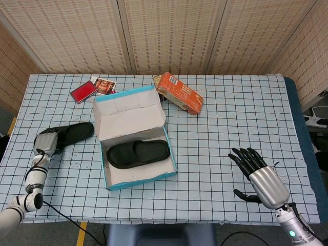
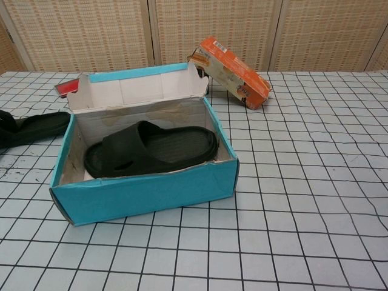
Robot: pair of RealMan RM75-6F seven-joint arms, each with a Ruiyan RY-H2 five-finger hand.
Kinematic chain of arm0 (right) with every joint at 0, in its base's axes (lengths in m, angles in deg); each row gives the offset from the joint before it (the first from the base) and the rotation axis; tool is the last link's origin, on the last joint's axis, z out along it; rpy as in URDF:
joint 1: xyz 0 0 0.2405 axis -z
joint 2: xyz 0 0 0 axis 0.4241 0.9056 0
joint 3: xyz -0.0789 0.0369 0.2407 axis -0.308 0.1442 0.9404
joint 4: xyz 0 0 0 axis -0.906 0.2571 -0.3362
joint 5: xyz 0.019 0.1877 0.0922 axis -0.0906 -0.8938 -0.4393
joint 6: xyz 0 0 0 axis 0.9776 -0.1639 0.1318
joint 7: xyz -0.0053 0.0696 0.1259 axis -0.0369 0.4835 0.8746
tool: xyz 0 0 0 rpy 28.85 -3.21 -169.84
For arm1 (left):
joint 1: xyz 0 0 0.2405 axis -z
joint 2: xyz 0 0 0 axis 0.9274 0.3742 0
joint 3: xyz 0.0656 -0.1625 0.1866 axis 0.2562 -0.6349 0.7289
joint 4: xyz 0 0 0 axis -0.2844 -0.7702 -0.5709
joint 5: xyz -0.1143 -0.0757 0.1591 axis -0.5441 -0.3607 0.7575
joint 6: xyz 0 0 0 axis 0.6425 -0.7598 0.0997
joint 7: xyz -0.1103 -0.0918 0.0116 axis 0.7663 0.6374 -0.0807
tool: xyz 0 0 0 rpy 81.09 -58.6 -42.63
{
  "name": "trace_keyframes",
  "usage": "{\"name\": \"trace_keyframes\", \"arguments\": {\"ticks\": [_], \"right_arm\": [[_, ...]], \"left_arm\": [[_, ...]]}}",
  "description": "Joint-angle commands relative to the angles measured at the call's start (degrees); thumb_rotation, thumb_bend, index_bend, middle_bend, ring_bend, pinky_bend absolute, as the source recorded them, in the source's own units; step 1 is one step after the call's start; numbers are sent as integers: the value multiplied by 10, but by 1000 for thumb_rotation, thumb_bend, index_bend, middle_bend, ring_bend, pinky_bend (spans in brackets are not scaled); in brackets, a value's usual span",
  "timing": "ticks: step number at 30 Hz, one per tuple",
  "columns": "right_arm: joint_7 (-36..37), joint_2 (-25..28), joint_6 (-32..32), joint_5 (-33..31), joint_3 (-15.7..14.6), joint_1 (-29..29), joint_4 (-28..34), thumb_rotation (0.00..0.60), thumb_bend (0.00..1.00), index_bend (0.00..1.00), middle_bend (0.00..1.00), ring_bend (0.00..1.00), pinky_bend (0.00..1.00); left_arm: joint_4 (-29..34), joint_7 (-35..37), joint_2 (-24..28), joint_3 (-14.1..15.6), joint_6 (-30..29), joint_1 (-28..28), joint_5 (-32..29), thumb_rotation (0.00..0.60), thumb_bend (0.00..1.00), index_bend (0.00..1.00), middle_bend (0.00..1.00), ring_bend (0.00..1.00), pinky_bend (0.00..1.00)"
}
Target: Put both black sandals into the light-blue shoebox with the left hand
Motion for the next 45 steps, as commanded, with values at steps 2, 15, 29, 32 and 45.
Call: {"name": "trace_keyframes", "arguments": {"ticks": [2,15,29,32,45], "right_arm": [[0,0,1,1,0,0,0,539,116,0,0,0,0],[3,1,-1,2,-1,-1,2,538,116,0,0,0,0],[-2,-4,-10,-2,-2,-3,3,538,116,0,0,0,0],[-3,-4,-11,-2,-2,-4,3,539,116,0,0,0,0],[4,-8,-11,-7,-1,-5,-6,538,116,0,0,0,0]], "left_arm": [[9,3,-2,-11,-29,-7,9,600,551,559,573,531,409],[35,2,15,-26,-78,-23,29,600,586,618,632,583,496],[29,5,13,-32,-143,-36,64,600,607,673,682,625,540],[31,9,13,-33,-160,-38,74,600,619,682,689,629,541],[129,-13,65,-49,-258,-49,116,600,650,690,696,632,534]]}}
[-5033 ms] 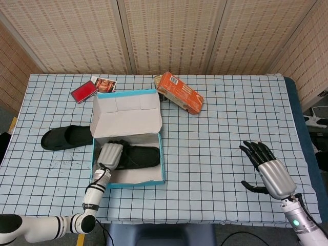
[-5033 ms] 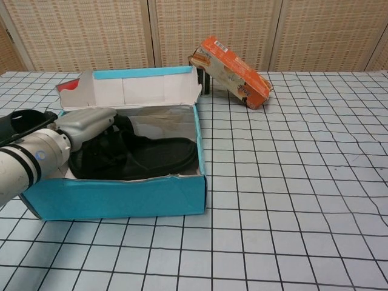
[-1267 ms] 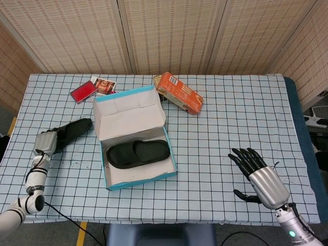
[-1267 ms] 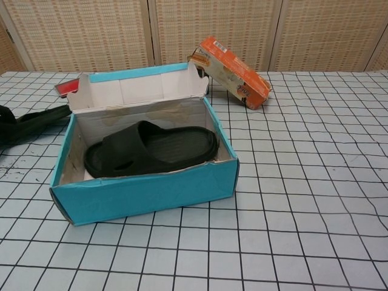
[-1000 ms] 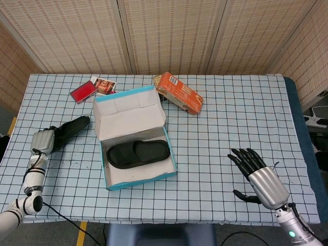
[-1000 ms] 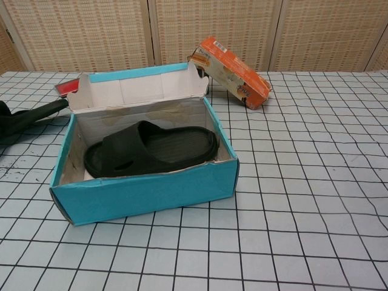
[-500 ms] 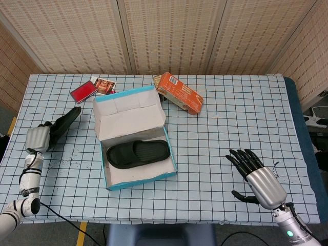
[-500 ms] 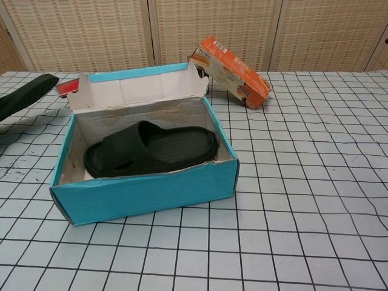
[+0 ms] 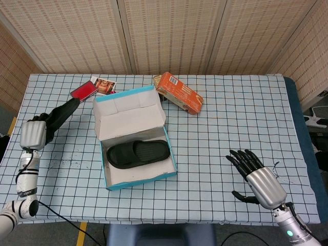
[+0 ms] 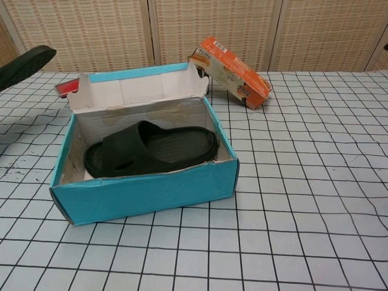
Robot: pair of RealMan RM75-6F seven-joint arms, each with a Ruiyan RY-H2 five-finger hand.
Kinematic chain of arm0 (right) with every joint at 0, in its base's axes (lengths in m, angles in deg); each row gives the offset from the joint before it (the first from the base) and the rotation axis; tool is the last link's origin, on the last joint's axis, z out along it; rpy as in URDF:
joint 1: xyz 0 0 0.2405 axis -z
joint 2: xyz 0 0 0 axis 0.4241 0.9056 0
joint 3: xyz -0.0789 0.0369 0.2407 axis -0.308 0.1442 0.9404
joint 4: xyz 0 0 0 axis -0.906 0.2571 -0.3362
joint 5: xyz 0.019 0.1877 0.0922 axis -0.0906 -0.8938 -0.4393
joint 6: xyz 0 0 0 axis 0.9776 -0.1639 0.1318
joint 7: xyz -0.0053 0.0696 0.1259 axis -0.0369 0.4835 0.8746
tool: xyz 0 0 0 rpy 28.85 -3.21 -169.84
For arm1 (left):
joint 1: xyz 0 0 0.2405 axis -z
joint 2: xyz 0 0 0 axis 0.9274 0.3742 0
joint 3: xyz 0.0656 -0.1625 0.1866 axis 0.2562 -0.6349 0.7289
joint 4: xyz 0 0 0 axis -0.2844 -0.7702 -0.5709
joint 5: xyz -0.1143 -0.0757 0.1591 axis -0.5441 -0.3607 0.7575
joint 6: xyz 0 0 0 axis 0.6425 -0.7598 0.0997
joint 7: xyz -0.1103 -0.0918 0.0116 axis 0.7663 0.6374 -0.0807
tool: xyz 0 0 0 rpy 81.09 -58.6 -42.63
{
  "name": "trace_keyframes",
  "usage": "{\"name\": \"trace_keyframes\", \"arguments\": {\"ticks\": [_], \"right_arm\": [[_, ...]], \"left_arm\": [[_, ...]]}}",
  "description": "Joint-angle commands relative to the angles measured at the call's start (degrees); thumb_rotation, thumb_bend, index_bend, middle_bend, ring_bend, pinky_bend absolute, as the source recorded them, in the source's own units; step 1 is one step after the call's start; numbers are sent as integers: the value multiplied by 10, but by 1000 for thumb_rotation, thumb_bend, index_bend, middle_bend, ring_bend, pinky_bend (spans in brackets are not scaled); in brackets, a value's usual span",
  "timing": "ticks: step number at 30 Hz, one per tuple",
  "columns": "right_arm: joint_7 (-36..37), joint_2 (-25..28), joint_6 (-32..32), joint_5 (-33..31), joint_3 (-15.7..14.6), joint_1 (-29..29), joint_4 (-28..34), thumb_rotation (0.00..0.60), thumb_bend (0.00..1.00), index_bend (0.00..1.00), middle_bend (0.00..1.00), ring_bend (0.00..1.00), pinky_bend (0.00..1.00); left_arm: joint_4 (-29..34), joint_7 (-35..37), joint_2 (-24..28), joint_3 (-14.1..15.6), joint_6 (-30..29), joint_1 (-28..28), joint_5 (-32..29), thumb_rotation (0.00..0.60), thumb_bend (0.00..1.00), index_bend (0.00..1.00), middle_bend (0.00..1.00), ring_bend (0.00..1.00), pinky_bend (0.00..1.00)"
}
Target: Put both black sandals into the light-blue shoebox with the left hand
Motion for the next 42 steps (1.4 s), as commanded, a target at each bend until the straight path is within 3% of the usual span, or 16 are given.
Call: {"name": "trace_keyframes", "arguments": {"ticks": [1,9,18,24,28,34,42], "right_arm": [[2,-2,3,-1,4,-1,-2,539,116,0,0,0,0],[4,-8,-12,-13,8,-10,-8,539,116,0,0,0,0],[51,-5,-8,-18,3,-9,-40,538,116,0,0,0,0],[73,1,1,-10,-1,-6,-52,538,116,0,0,0,0],[80,3,9,1,-4,-5,-52,538,116,0,0,0,0],[80,7,16,3,-3,-3,-51,539,116,0,0,0,0],[68,-2,3,-18,4,-8,-57,538,116,0,0,0,0]], "left_arm": [[91,-11,42,-8,-20,-7,10,600,650,690,696,632,533],[356,-161,128,-12,-46,-1,13,600,650,683,693,632,531],[495,-295,150,-24,-71,17,-24,600,649,675,691,630,534],[591,-302,185,3,-68,7,-3,600,648,673,693,630,538],[630,-318,192,20,-48,16,10,600,645,672,694,630,539],[637,-345,174,25,-25,40,-3,600,643,672,693,631,533],[669,-307,186,39,24,59,-3,600,643,672,694,630,537]]}}
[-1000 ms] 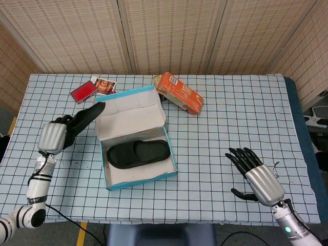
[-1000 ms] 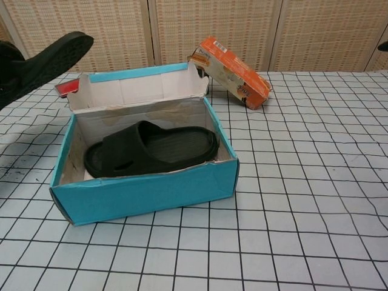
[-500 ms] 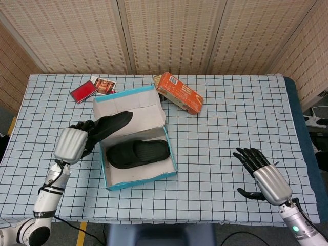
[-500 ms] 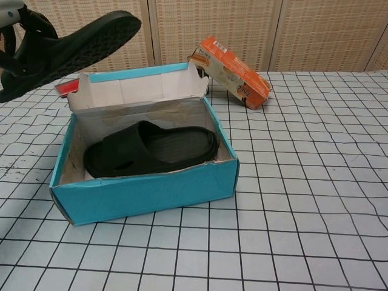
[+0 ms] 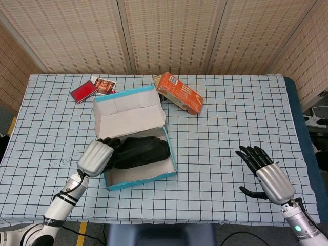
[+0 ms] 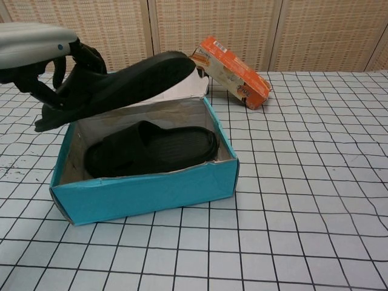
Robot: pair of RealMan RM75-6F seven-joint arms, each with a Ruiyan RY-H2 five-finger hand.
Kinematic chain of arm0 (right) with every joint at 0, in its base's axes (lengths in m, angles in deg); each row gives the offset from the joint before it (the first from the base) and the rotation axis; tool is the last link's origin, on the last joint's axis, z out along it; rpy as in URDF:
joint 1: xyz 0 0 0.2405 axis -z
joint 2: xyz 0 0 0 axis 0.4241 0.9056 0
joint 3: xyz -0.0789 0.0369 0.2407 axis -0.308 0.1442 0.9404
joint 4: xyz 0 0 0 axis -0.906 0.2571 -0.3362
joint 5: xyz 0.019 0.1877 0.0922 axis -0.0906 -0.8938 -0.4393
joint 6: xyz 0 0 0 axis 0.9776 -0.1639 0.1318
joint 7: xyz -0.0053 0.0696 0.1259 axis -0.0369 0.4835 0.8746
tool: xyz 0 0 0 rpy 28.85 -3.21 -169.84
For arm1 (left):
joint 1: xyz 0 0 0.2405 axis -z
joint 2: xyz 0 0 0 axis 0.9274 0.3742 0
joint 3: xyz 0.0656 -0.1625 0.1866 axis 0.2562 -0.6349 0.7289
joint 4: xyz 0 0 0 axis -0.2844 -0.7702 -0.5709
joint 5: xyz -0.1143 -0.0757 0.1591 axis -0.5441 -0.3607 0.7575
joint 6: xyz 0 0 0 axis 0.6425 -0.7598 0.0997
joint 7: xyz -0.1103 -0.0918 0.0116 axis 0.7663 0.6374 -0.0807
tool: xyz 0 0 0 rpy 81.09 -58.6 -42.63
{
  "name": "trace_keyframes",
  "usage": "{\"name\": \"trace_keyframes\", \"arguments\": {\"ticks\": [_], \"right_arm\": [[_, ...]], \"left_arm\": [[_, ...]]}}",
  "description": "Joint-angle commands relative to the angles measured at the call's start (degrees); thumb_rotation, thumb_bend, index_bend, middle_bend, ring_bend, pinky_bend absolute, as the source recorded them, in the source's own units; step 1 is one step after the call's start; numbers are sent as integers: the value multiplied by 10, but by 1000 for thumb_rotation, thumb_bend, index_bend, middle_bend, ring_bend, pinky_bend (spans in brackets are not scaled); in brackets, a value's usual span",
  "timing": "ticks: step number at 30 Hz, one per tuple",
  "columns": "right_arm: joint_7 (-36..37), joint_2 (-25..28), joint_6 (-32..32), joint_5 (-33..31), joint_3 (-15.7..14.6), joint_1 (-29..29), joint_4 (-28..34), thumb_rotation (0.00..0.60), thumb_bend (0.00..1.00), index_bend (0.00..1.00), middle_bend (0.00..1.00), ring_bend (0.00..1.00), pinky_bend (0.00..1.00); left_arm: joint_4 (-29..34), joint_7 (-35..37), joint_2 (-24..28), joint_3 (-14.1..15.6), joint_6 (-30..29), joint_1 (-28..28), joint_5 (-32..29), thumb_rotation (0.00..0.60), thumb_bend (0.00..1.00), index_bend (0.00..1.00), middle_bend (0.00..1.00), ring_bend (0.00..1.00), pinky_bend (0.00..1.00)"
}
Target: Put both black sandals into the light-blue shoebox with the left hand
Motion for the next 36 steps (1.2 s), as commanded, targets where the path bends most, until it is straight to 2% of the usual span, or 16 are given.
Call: {"name": "trace_keyframes", "arguments": {"ticks": [1,6,20,27,36], "right_arm": [[-3,-5,-8,-5,1,-4,-2,538,116,0,0,0,0],[-10,-11,-15,-9,3,-8,-1,538,116,0,0,0,0],[-19,-13,-18,-19,6,-10,0,538,117,0,0,0,0],[-14,-13,-22,-21,5,-12,-2,538,116,0,0,0,0],[-15,-12,-22,-17,3,-12,0,538,116,0,0,0,0]], "left_arm": [[17,18,10,7,18,8,7,600,643,672,694,630,538],[31,36,21,11,40,20,19,600,642,672,694,630,540],[11,80,16,13,103,62,-41,600,636,666,694,631,542],[-10,62,11,29,137,93,-104,600,628,666,696,634,548],[-19,26,-8,51,133,122,-162,600,624,666,697,639,549]]}}
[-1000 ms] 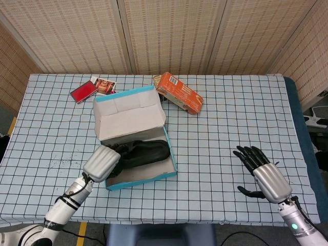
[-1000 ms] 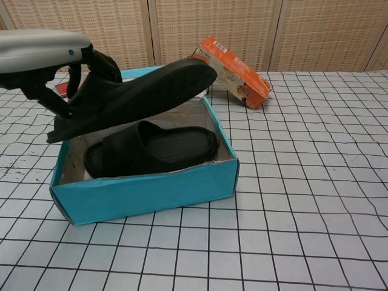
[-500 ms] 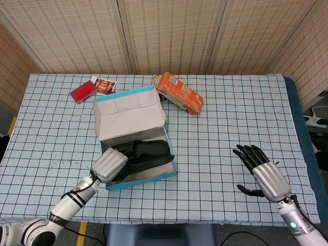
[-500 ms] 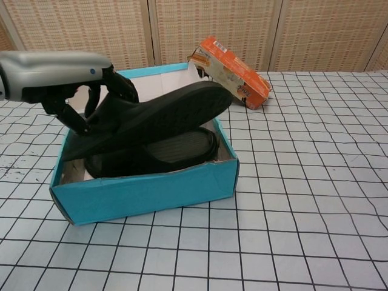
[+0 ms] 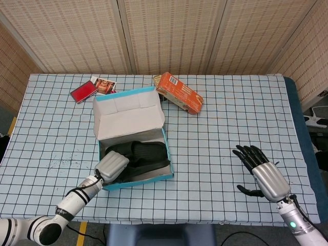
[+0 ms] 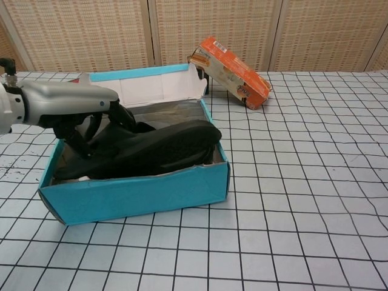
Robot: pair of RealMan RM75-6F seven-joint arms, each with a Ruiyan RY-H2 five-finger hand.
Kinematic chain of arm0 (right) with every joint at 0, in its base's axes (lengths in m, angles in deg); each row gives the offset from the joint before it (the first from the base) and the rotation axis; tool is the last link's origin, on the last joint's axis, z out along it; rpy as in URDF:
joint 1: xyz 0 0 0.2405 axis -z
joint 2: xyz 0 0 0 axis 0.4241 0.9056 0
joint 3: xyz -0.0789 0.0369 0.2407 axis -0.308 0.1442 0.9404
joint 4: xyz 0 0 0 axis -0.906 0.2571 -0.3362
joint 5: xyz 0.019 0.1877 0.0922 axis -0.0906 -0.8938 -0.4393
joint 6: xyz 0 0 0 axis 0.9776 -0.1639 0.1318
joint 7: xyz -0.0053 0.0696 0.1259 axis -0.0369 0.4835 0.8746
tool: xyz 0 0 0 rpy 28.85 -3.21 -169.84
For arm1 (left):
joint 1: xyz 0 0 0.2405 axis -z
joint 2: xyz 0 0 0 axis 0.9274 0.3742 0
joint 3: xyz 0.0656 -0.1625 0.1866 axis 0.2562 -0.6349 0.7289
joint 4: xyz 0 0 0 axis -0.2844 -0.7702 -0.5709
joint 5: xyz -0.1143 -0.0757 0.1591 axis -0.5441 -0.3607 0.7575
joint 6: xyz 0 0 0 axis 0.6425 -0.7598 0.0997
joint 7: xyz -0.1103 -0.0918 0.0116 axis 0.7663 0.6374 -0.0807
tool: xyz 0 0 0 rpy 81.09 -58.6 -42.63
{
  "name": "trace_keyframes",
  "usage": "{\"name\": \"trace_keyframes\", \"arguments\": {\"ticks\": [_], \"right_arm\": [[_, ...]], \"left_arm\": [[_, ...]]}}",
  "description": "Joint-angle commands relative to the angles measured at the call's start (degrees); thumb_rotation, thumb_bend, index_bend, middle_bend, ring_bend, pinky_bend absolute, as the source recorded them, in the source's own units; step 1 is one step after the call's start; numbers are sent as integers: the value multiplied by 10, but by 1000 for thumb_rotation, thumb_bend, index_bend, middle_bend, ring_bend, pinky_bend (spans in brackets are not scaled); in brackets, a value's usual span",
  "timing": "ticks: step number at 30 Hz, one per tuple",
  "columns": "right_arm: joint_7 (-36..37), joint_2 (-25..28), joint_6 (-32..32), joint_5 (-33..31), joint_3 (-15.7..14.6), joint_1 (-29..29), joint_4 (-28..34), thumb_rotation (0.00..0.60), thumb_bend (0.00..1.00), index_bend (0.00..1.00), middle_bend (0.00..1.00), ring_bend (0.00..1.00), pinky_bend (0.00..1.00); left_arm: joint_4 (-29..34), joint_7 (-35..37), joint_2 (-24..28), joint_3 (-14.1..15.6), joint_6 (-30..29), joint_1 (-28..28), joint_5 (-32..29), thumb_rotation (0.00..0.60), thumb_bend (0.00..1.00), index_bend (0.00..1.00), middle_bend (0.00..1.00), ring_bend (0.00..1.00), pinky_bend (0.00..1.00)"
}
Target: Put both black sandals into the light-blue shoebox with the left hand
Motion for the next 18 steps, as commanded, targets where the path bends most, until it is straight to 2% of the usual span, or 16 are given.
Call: {"name": "trace_keyframes", "arguments": {"ticks": [1,7,18], "right_arm": [[-1,0,-1,1,-1,0,1,538,116,0,0,0,0],[1,1,-1,0,-2,1,-1,538,116,0,0,0,0],[10,2,-1,1,-6,1,-9,539,116,0,0,0,0]], "left_arm": [[-6,-9,-9,9,2,11,-18,600,622,666,699,640,550],[-20,-16,-17,20,23,38,-56,600,619,675,713,649,556],[-71,36,-15,27,114,99,-150,600,619,682,729,662,572]]}}
